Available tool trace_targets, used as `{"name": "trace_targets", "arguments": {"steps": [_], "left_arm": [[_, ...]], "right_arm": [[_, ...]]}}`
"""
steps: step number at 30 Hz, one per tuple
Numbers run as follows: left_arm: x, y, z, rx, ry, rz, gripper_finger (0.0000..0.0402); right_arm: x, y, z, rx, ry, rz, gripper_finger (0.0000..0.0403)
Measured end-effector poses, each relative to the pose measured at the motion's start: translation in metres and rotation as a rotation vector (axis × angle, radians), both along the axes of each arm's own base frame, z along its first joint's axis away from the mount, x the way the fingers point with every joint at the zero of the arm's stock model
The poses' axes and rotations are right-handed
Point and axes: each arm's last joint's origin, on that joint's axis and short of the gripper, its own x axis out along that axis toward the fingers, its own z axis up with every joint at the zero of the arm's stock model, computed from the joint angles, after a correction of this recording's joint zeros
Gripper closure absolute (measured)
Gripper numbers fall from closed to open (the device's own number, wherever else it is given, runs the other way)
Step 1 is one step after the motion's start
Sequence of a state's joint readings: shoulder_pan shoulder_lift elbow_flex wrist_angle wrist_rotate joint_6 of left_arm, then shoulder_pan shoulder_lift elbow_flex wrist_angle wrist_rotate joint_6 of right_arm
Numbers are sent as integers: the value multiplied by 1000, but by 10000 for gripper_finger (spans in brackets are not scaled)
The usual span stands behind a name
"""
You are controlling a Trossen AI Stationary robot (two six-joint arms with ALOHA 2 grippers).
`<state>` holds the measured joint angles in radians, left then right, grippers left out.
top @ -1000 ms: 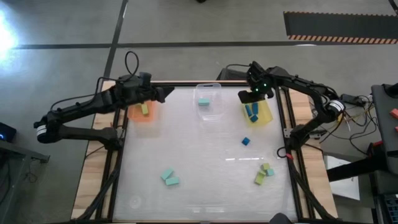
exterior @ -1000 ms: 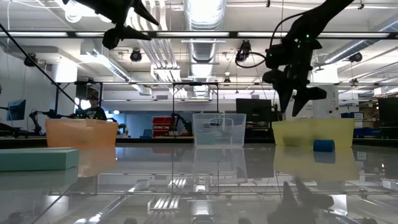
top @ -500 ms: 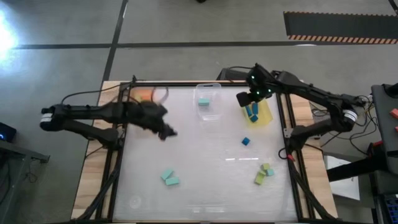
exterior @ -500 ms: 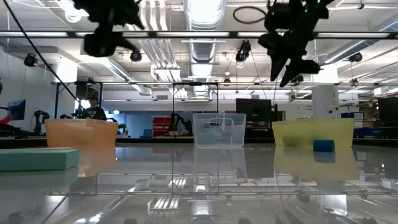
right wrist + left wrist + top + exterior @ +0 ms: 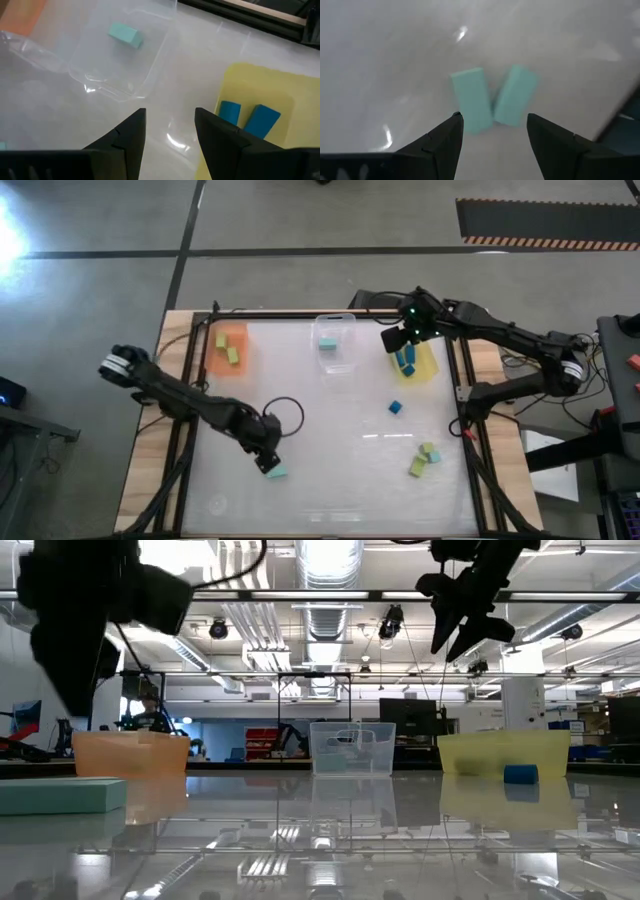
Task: Sort & place blocks by color
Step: Put the light blue block into the transparent bin
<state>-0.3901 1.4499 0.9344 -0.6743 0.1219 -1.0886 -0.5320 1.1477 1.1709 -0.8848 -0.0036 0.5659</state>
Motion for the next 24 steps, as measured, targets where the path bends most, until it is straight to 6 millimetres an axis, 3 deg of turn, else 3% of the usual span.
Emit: {"name": "trace_targets", "arguments": {"steps": [9,24], "left_arm": [[19,-7,-30,90,86,17,198],[15,-4,-42,151,99,35,198]], "right_arm": [[3,-2,-3,-4,11,16,243],[3,-2,-3,-12,18,35,243]]}}
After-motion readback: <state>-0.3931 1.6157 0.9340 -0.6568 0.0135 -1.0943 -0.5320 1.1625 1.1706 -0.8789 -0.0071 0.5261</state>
